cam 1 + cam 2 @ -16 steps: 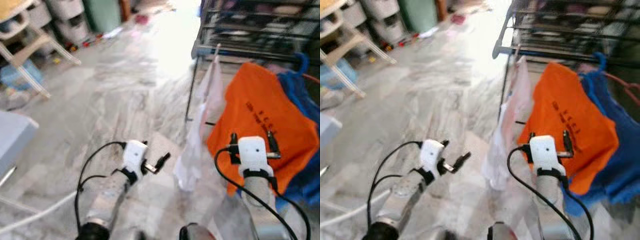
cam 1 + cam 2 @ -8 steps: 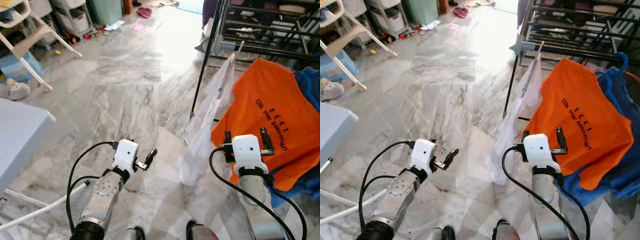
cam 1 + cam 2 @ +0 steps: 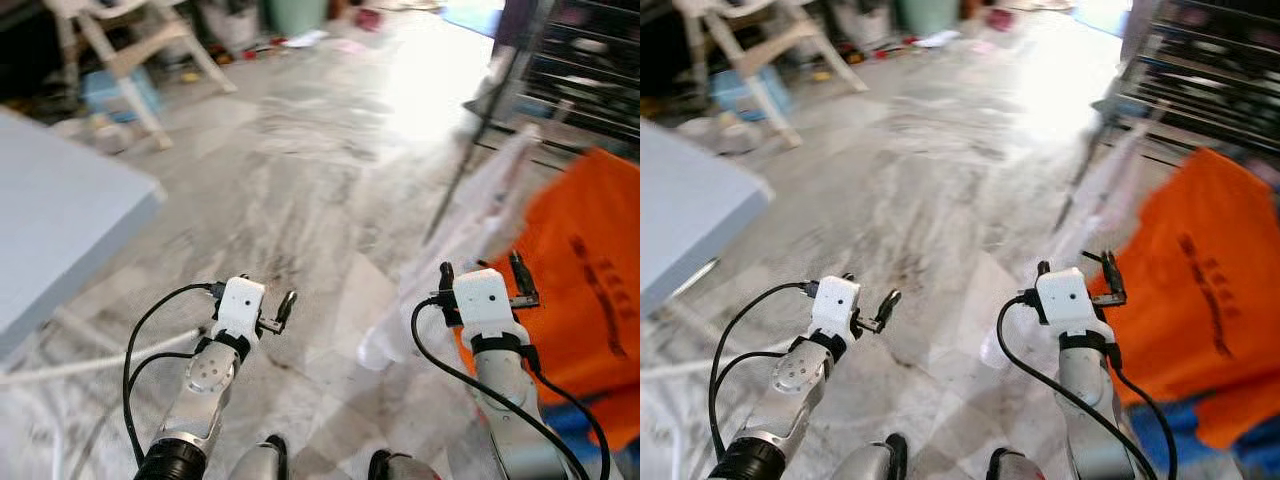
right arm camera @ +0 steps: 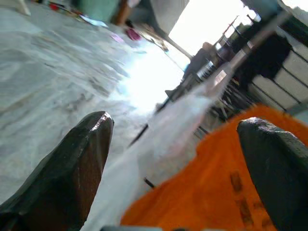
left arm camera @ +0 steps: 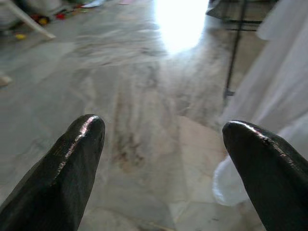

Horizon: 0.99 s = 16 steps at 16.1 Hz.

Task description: Hang hanger

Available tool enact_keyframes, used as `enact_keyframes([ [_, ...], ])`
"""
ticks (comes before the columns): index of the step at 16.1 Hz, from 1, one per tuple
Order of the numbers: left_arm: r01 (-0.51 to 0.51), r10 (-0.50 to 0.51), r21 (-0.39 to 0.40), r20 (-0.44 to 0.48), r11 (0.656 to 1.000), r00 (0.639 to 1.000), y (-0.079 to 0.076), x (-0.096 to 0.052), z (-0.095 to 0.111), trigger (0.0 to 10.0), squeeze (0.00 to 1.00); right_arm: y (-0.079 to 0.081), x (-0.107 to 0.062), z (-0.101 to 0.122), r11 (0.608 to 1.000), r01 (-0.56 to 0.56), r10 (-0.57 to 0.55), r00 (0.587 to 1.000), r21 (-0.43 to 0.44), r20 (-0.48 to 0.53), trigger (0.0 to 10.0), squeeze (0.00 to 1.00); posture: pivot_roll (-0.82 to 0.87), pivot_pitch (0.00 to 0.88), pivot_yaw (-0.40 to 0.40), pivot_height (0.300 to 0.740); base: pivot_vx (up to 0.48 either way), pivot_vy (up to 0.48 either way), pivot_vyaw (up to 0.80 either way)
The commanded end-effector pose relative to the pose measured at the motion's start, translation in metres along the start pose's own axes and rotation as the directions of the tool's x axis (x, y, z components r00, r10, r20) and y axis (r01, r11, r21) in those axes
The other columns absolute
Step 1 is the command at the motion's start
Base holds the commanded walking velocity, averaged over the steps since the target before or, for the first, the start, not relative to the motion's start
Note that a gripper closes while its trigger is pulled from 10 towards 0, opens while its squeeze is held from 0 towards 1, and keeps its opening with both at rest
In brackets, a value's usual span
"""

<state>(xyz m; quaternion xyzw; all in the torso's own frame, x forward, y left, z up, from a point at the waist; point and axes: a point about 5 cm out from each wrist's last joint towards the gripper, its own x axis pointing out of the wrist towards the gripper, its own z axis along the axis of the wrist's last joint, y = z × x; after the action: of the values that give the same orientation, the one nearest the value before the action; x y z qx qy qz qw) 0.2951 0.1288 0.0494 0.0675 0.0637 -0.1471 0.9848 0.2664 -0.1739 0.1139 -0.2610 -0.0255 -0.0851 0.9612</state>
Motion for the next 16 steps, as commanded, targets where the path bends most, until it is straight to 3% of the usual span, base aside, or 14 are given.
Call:
enact_keyframes([
  [1, -0.031, 0.031, 0.016, -0.01, 0.999, 0.999, 0.005, -0.002, -0.004, 10.0, 0.0, 0.006, -0.002, 0.001, 1.0, -0.023, 0.023, 1.0, -0.006, 0.006, 10.0, 0.0, -0.11, 0.179, 0.031, 0.74, 0.0, 0.0, 0.8],
  [5, -0.096, 0.096, 0.022, -0.026, 0.995, 0.995, 0.013, -0.004, -0.008, 10.0, 0.0, 0.014, -0.004, 0.003, 0.998, -0.063, 0.063, 0.998, -0.007, 0.019, 10.0, 0.0, -0.1, 0.184, 0.028, 0.74, 0.0, 0.0, 0.8],
  [13, -0.094, 0.1, 0.054, -0.133, 0.994, 0.986, 0.012, -0.012, -0.034, 10.0, 0.0, 0.022, -0.003, -0.001, 0.994, -0.11, 0.11, 0.994, 0.015, 0.007, 10.0, 0.0, -0.09, 0.184, 0.024, 0.74, 0.0, 0.0, 0.8],
  [16, -0.082, 0.09, 0.048, -0.195, 0.995, 0.977, 0.01, -0.015, -0.046, 10.0, 0.0, 0.033, -0.005, -0.014, 0.983, -0.148, 0.157, 0.985, 0.112, -0.071, 10.0, 0.0, -0.1, 0.183, 0.023, 0.74, 0.0, 0.0, 0.0],
])
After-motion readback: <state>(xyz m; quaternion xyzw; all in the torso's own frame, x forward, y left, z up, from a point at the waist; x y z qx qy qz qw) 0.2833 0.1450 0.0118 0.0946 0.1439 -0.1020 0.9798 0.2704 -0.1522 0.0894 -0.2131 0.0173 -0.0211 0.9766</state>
